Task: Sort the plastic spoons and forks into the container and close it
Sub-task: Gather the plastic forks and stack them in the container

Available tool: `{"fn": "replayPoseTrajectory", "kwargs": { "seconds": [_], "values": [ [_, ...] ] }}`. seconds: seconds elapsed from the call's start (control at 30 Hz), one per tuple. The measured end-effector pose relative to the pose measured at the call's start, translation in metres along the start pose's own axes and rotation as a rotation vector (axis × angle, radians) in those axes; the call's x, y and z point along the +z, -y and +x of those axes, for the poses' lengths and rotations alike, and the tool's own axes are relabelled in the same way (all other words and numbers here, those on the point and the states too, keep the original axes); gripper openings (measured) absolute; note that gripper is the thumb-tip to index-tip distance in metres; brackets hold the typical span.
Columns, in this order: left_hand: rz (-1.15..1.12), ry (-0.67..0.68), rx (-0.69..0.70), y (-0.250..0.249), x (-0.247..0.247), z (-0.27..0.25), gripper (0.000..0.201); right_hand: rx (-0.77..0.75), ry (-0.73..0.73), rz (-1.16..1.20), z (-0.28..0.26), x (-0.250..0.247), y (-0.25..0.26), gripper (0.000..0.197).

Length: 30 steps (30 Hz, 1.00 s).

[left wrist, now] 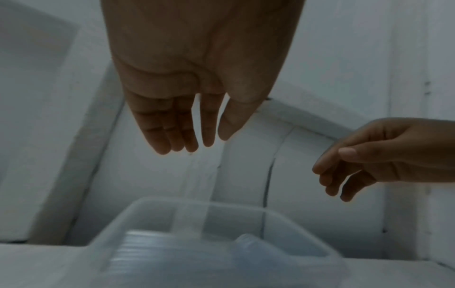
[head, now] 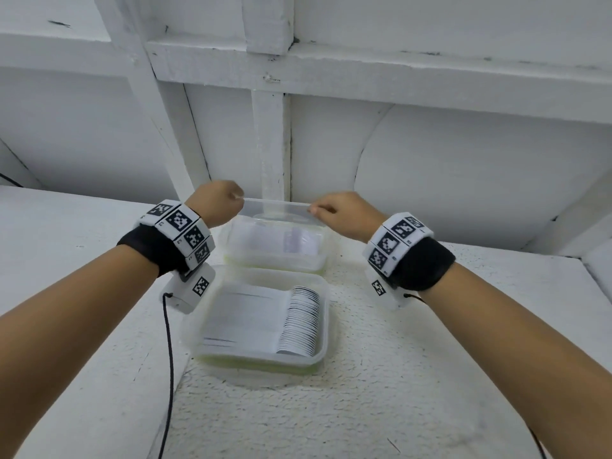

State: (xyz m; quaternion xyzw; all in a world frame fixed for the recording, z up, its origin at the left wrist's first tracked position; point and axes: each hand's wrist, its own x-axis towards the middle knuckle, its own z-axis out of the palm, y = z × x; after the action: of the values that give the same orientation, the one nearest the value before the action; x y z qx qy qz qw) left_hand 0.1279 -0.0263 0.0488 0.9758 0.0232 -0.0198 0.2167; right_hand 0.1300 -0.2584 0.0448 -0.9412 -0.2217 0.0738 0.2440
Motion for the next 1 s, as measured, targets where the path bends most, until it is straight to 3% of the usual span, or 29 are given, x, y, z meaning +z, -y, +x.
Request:
{"fn": "replayPoseTrajectory", "kwargs": {
  "seconds": [0.23, 0.33, 0.43, 0.63, 0.8, 1.0],
  "values": [
    [-0.224, -0.040, 0.314, -0.094, 0.026, -0.083, 0.024, 0.096, -0.051, 0.051, -0.138, -0.022, -0.026, 0.029],
    [-0.333, 0.047, 0.444, -0.137, 0.058, -0.120, 0.022, 0.164, -0.098, 0.033, -0.194, -0.016, -0.052, 0.026],
    [-0.302, 0.183, 0.524, -0.168, 0.102, -0.144, 0.024, 0.294, -0.100, 0.007, -0.241, -0.003, -0.083, 0.025],
    [-0.039, 0.526, 0.542, -0.208, 0.185, -0.169, 0.034, 0.511, -0.068, -0.044, -0.312, 0.019, -0.122, 0.028],
    [0.183, 0.676, 0.503, -0.230, 0.213, -0.189, 0.048, 0.597, -0.094, 0.016, -0.347, 0.031, -0.131, 0.028],
    [0.285, 0.766, 0.526, -0.223, 0.209, -0.192, 0.021, 0.630, -0.114, 0.029, -0.357, 0.027, -0.140, 0.026]
  ]
}}
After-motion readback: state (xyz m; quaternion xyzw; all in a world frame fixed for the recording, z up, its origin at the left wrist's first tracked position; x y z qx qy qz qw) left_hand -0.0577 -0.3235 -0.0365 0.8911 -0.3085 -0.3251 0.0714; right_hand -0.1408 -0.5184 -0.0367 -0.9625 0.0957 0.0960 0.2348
